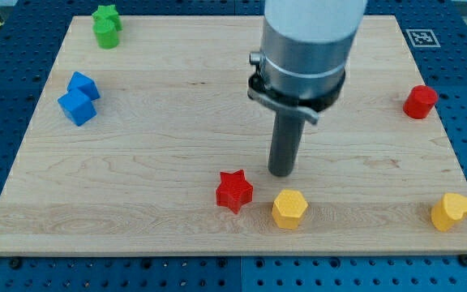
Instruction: Push the red star slightly towards up
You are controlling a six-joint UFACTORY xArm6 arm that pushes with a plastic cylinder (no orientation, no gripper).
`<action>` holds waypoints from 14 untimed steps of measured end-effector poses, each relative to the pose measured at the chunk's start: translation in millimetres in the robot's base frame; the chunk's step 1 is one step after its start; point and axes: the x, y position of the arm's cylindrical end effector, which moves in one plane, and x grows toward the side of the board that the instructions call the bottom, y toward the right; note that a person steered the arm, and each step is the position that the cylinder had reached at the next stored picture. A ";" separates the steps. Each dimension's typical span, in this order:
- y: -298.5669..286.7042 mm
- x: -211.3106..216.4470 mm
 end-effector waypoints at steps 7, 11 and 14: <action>-74.7 69.0; -48.6 65.6; 0.2 7.8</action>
